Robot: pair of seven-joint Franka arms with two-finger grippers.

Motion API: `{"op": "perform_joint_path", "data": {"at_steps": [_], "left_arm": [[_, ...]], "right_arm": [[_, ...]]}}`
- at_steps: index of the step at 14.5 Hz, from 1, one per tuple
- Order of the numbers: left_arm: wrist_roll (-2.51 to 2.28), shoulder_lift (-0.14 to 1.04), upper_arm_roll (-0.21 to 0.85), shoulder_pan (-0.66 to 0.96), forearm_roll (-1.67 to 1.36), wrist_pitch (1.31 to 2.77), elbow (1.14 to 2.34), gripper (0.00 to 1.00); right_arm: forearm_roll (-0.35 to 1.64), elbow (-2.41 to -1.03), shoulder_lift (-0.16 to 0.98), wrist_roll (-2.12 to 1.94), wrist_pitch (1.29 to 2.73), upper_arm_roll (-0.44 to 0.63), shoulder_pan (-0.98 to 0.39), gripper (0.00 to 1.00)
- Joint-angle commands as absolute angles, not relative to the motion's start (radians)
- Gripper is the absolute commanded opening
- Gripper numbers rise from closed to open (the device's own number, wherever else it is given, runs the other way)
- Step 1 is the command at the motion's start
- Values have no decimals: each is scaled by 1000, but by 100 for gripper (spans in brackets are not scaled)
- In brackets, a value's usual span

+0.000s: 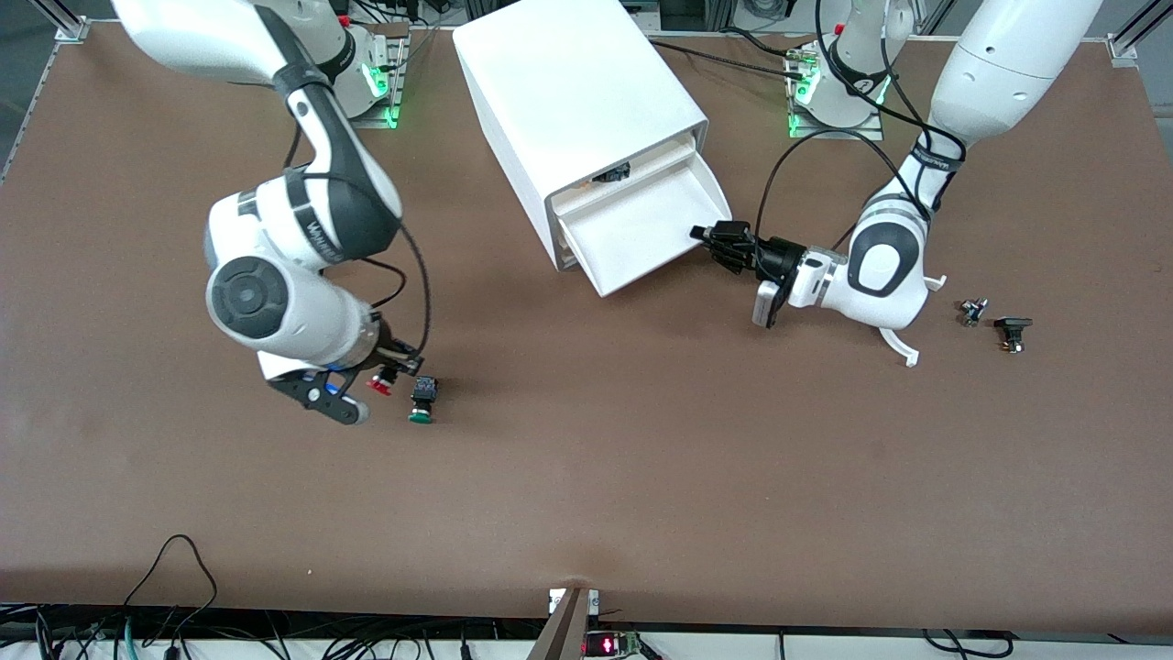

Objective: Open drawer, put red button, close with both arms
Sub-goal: 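Pull the drawer open with the left gripper while the right gripper lifts the button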

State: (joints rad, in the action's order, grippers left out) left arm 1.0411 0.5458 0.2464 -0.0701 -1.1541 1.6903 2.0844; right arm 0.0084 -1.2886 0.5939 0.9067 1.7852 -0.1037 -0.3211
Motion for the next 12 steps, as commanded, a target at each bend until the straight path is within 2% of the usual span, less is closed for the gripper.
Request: {"op": "perform_joint_path", "data": {"at_steps": [1,6,7,8,9,12], "left_arm": [[1020,617,249,-95,-1112,1678,1996,0],[999,647,235,-103,-1076,1678,1930,0],[982,644,235,-104,-1069,1678,1930,16],[973,641,235,-110,-1068,1675,1930,51],[963,635,235,-115,-1068,1664,1930,100],[885,577,232,-121,-1051,1652,1930,100]], "right_arm": [[21,-1188,604,1099,1704,-97,-409,0],[21,-1111,604,1408,1684,-97,-549,0],[21,-1097,606,1448,1687,-95,-572,0],[21,-1092,606,1491,1695,-95,-592,0],[20,-1091,606,1540,1706,-95,-610,0],[21,-1092,615,1705,1784,-95,-669,0]]}}
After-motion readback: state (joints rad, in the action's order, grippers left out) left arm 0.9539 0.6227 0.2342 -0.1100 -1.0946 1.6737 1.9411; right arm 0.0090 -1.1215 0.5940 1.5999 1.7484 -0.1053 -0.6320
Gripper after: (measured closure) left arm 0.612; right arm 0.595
